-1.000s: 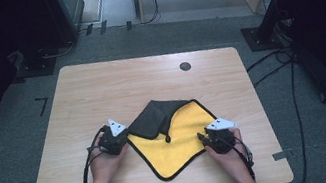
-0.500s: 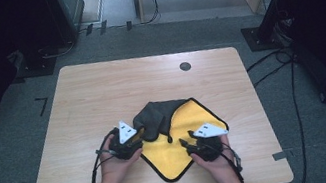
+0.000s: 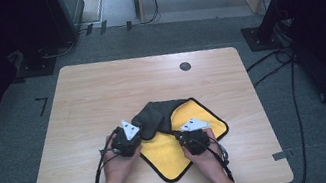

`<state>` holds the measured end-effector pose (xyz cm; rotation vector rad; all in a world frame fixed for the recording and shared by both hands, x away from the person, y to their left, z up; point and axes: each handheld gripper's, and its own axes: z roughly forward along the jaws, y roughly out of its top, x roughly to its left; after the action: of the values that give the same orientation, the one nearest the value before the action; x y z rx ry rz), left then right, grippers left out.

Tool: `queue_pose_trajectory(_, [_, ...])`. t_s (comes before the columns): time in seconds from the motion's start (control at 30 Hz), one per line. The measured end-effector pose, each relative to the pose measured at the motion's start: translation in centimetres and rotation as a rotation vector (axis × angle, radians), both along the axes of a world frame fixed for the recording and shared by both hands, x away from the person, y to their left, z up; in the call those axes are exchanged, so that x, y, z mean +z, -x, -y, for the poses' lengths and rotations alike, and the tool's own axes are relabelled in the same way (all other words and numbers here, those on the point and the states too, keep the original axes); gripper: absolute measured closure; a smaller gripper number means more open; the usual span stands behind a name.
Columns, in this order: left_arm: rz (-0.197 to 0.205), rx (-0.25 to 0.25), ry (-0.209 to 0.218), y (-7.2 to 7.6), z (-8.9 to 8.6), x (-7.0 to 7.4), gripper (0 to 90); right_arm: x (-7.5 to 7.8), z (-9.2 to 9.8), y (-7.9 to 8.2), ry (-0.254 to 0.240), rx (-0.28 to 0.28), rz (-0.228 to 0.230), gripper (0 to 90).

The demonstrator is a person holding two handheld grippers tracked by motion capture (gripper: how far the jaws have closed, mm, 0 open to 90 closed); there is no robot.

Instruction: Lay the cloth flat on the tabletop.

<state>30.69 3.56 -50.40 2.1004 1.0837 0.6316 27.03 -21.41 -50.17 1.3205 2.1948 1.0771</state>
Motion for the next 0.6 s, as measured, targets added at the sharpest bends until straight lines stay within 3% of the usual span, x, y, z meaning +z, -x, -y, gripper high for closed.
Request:
queue_pose_trajectory(0.07, [-0.011, 0.03, 0.008, -0.1, -1.5, 0.2, 79.4, 0.0, 0.5, 0.0, -0.003, -0.014, -0.001, 85.3])
queue_pose_trajectory(0.13, [-0.011, 0.038, 0.046, 0.1, -2.6, 0.7, 70.5, 0.0, 0.7, 0.0, -0.006, -0.012, -0.001, 85.0])
queue_pose_trajectory(0.2, [-0.005, 0.012, 0.105, 0.4, -3.4, 1.2, 61.9, -0.1, 0.7, 0.0, -0.008, -0.013, 0.002, 84.8])
queue_pose_trajectory(0.27, [0.026, -0.013, 0.137, 0.9, -3.6, 1.8, 58.1, 0.0, 0.6, 0.0, -0.005, -0.011, 0.015, 84.7])
queue_pose_trajectory(0.4, [0.068, -0.033, 0.176, 1.7, -3.0, 2.6, 57.0, 0.1, 0.6, 0.0, -0.008, -0.013, 0.02, 84.3])
queue_pose_trajectory(0.47, [0.077, -0.095, 0.19, 2.2, -2.2, 2.8, 59.6, 0.1, 0.8, 0.0, -0.01, -0.013, 0.023, 84.2])
queue_pose_trajectory(0.6, [0.048, -0.188, 0.138, 2.6, 0.8, 1.9, 61.5, 0.0, 0.7, 0.0, -0.023, -0.012, 0.017, 83.8])
